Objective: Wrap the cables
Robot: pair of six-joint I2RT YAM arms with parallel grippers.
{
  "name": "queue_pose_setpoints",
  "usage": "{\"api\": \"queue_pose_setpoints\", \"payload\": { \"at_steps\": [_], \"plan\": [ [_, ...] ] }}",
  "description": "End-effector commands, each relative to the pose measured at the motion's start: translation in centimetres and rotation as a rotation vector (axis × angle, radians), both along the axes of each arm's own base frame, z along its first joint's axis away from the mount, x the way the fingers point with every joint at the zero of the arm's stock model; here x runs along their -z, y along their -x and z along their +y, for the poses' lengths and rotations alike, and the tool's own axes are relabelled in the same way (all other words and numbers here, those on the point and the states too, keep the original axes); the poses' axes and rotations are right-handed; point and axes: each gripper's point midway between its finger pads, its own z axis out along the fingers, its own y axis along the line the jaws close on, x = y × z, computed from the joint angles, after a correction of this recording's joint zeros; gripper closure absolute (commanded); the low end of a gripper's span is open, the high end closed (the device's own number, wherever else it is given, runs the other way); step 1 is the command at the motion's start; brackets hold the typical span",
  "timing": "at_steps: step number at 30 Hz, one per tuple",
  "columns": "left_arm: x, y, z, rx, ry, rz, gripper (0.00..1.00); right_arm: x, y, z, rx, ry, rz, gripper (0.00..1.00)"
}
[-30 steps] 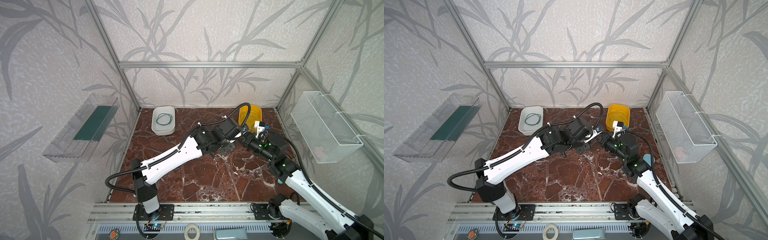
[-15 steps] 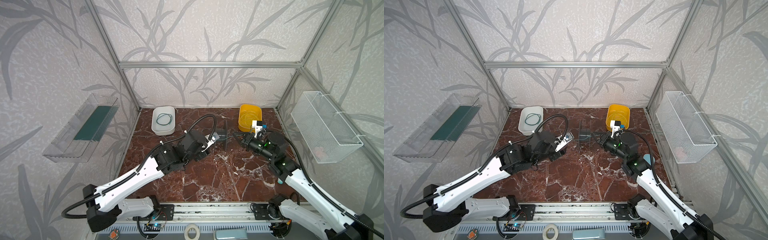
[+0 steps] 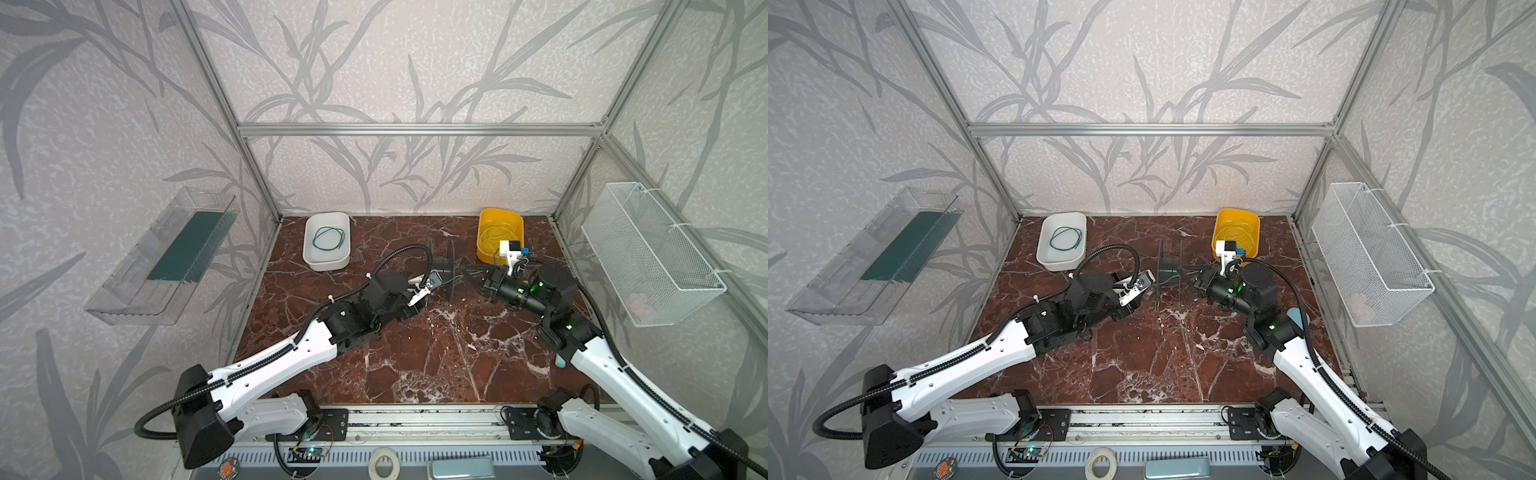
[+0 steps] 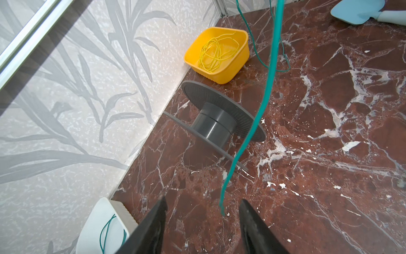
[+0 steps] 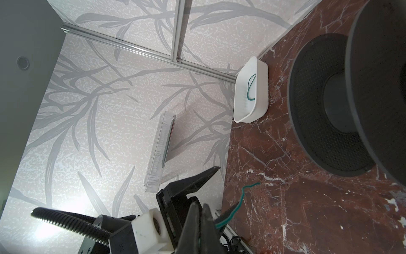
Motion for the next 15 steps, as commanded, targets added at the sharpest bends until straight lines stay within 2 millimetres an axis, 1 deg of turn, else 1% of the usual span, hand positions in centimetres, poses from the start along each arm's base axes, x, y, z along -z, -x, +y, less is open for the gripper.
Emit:
{"api": "queue_pose_setpoints", "payload": {
  "at_steps": [1,4,10,11,15],
  "plan": [
    [-0.3,-0.1,-0.6,0.035,0.035,0.0,0.49,-2.5,0.8,0.0,-0.033,-0.047,-0.058,1.0],
    [0.4,-0.2,-0.8,0.039,0.033,0.03,0.51,-2.8,0.9,-0.1,-0.034,-0.053,-0.063,1.0],
    [1.2,0.6,-1.4,0.072,0.048,0.095,0.52,-3.0,0.9,-0.4,-0.033,-0.059,-0.064,1.0],
    [1.2,0.6,-1.4,0.07,0.049,0.095,0.55,-3.1,0.9,-0.4,-0.033,-0.058,-0.065,1.0],
    [1.3,0.2,-1.5,0.063,0.035,0.093,0.72,-2.9,0.8,-0.4,-0.035,-0.06,-0.06,1.0]
  ]
}}
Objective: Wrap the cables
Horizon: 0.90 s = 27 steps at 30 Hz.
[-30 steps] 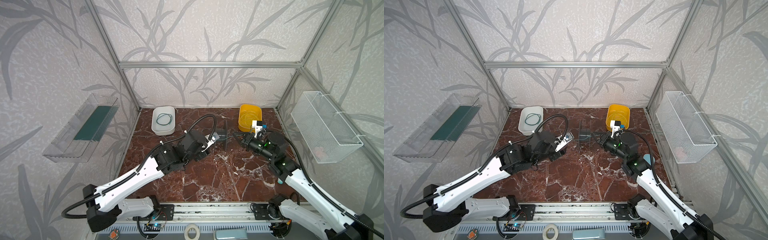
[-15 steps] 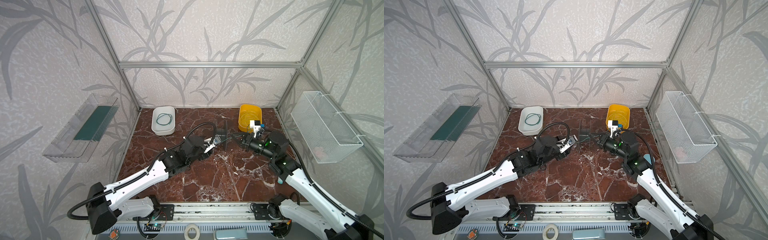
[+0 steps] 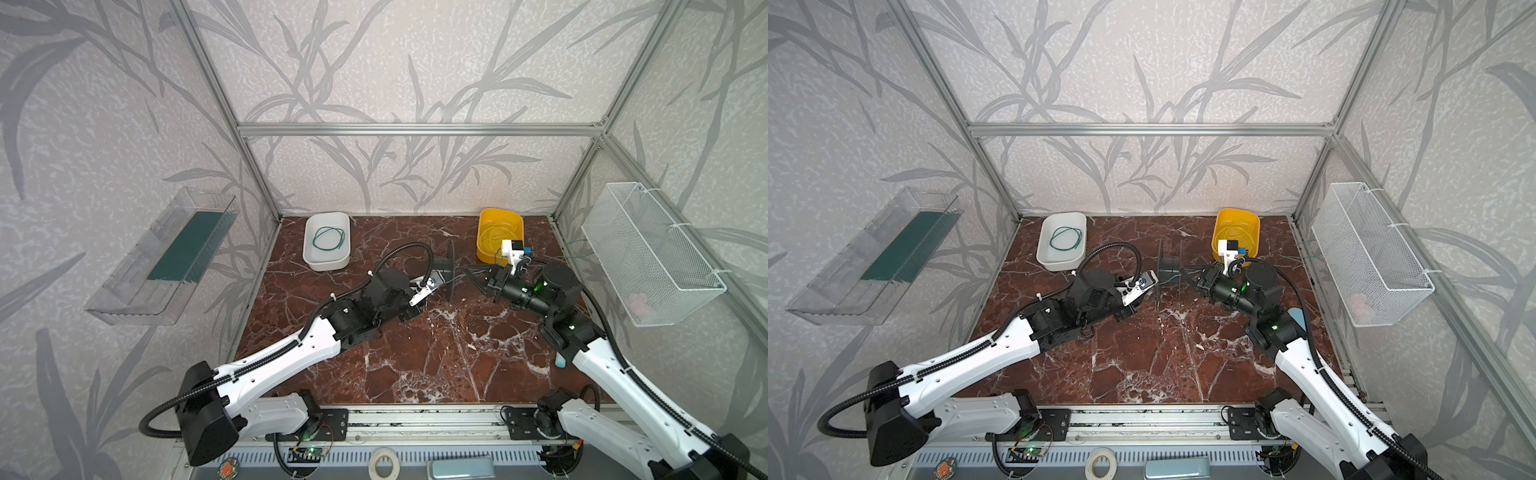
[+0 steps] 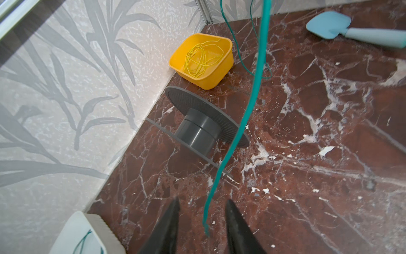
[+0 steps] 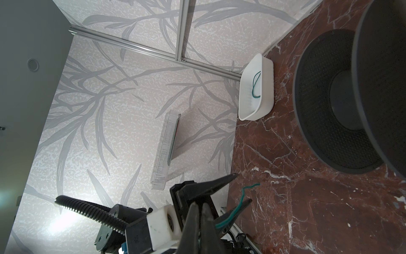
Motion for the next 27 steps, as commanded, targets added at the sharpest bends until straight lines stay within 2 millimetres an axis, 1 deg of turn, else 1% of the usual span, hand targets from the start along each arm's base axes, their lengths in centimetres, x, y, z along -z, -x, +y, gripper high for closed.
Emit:
{"api": "queue_pose_setpoints", "payload": {
  "at_steps": [1,2,6,9,12,16,17,19,20,21,22,24,27],
  "plan": [
    [-0.2,0.0,-0.5,0.014,0.005,0.022,0.78,-2.2,0.6,0.0,-0.021,-0.035,-0.062,1.0],
    [-0.1,-0.1,-0.5,0.014,0.004,0.026,0.82,-2.2,0.6,0.0,-0.022,-0.037,-0.062,1.0],
    [0.2,-0.2,-0.6,0.008,-0.001,0.031,0.85,-2.4,0.5,-0.2,-0.016,-0.04,-0.065,1.0],
    [0.3,-0.3,-0.5,-0.003,-0.001,0.033,0.92,-2.3,0.4,-0.2,-0.013,-0.037,-0.06,1.0],
    [-0.2,-0.4,-0.4,-0.013,0.022,0.026,1.0,-2.1,0.1,-0.3,-0.005,-0.032,-0.055,1.0],
    [-1.9,-0.2,-0.9,-0.015,0.104,0.032,1.0,-1.7,-0.4,-0.5,0.016,-0.005,-0.056,1.0],
    [-2.5,-0.2,-1.0,-0.022,0.134,0.038,1.0,-1.9,-0.4,-0.5,0.014,0.004,-0.067,0.94],
    [-3.5,-0.1,-1.5,-0.027,0.177,0.074,1.0,-2.1,-0.4,-0.4,0.003,0.037,-0.088,0.71],
    [-3.8,-0.1,-1.6,-0.036,0.196,0.089,1.0,-2.0,-0.3,-0.4,0.002,0.052,-0.09,0.63],
    [-4.2,-0.1,-1.8,-0.032,0.208,0.103,1.0,-1.9,-0.3,-0.5,0.007,0.067,-0.093,0.57],
    [-4.3,0.1,-2.2,-0.022,0.213,0.124,1.0,-1.7,-0.3,-0.6,0.014,0.081,-0.097,0.52],
    [-4.4,0.2,-2.7,-0.015,0.222,0.154,1.0,-1.3,-0.4,-0.8,0.023,0.099,-0.099,0.47],
    [-4.2,0.0,-3.3,-0.021,0.219,0.195,1.0,-0.8,-0.2,-0.8,0.02,0.117,-0.103,0.45]
  ]
}}
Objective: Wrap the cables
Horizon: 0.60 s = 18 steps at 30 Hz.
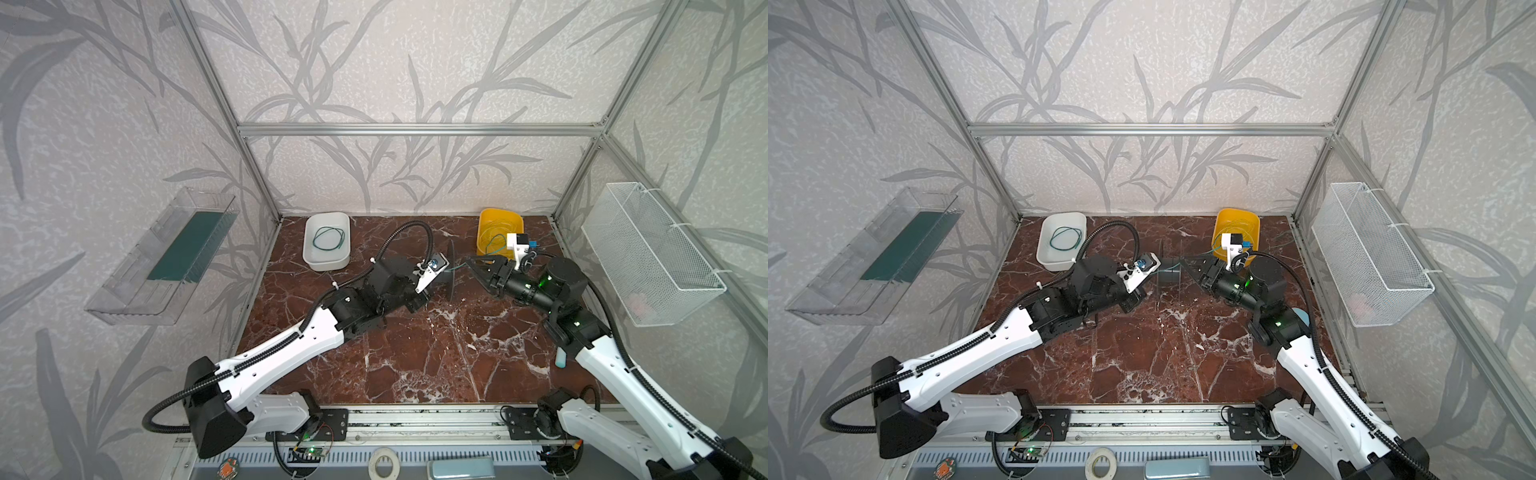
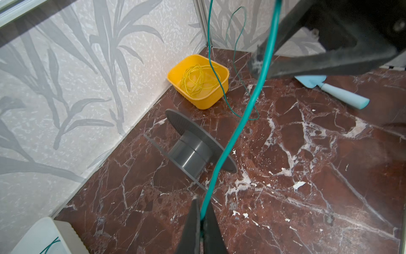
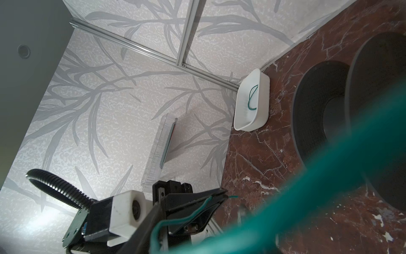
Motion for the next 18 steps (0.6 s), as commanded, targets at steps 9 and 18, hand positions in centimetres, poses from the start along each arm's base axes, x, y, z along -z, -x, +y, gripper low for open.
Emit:
{"api": "queue_pose_setpoints", "payload": {
  "at_steps": [9,18],
  "plan": [
    [1.9,-0.1,-2.6,-0.007,0.013,0.18,1.0,0.8,-0.1,-0.2,0.01,0.127,-0.067,0.43],
    [1.8,0.1,-3.1,0.01,0.032,0.182,1.0,2.1,-2.1,0.1,0.041,0.204,-0.068,0.72]
  ]
}}
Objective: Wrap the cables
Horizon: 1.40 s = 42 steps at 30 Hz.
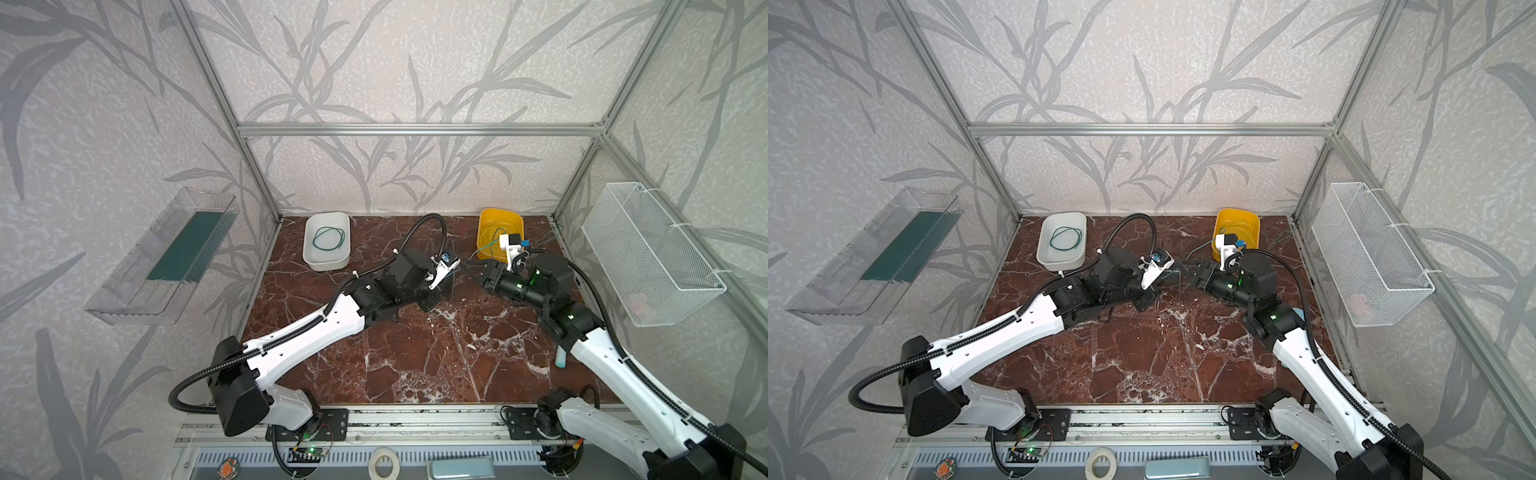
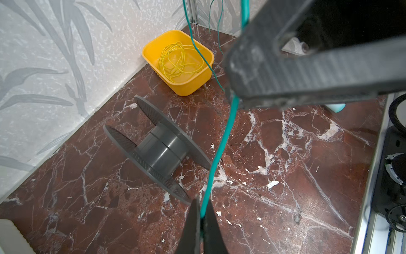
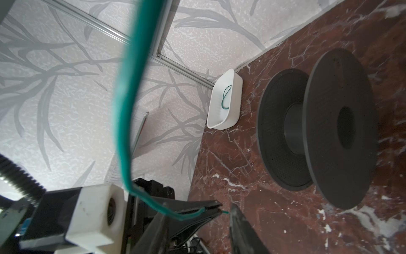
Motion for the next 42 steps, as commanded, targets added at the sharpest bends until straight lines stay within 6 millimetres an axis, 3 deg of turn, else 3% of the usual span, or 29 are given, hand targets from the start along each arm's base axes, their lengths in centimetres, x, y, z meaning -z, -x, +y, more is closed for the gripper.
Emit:
{"api": "queue_pose_setpoints", "payload": {
  "at_steps": [1,9,14,18,23,26,30,34,42],
  "plan": [
    [-1.0,0.4,-0.5,0.016,0.036,0.006,1.0,-0.9,-0.7,-0.1,0.021,0.039,-0.057,0.73],
    [-0.3,0.9,-0.6,0.042,0.02,0.016,1.0,-0.4,-2.4,0.4,0.018,0.108,-0.081,0.81],
    [-0.3,0.9,-0.5,0.044,0.022,0.008,1.0,-0.2,-3.4,0.8,0.019,0.112,-0.095,0.99],
    [-0.1,1.0,-0.5,0.044,0.022,0.011,1.0,-0.3,-4.1,1.2,0.005,0.143,-0.139,1.0],
    [-1.0,0.5,1.0,-0.016,0.038,-0.022,0.58,0.3,-5.3,1.3,-0.018,0.286,-0.235,1.0],
    [-1.9,0.2,2.4,-0.06,0.095,-0.018,0.45,1.3,-6.1,0.9,-0.015,0.374,-0.274,1.0],
    [-2.1,-0.5,3.6,-0.118,0.141,0.002,0.41,1.7,-7.4,1.5,-0.059,0.364,-0.265,1.0],
    [-1.1,-2.1,4.4,-0.177,0.17,0.062,0.41,1.7,-9.1,1.6,-0.053,0.334,-0.236,1.0],
    [1.4,-4.6,2.8,-0.212,0.251,0.134,0.4,3.3,-11.5,0.0,-0.011,0.213,-0.121,1.0]
  ]
}}
